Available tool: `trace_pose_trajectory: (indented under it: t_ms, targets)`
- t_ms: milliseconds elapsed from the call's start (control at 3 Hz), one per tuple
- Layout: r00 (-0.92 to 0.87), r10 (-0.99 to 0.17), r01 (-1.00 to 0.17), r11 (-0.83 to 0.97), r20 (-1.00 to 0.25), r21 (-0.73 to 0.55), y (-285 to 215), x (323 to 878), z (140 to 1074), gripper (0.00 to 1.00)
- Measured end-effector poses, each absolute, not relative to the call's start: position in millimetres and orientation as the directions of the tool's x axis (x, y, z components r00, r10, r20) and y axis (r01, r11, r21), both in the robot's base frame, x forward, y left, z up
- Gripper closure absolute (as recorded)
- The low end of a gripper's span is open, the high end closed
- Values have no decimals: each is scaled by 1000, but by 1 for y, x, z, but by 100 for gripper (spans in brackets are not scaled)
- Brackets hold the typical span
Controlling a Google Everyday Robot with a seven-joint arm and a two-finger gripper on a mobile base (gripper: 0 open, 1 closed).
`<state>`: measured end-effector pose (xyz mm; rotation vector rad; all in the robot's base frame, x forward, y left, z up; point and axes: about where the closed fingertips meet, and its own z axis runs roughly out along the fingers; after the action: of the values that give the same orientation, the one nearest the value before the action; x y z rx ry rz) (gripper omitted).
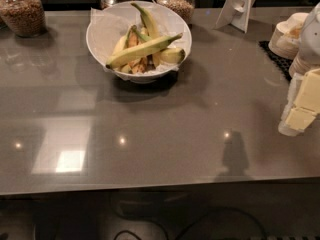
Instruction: Pick banana from white bowl
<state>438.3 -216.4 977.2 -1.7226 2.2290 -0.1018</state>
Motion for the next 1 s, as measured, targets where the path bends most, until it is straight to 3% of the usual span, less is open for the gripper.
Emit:
trace_pose_trajectory:
  t_ms: [667, 1000]
  targets:
    - [-178, -956, -926, 242, -233, -288, -209, 442, 982, 0]
    - [-31, -954, -911, 149, -297, -385, -177, 457, 991, 0]
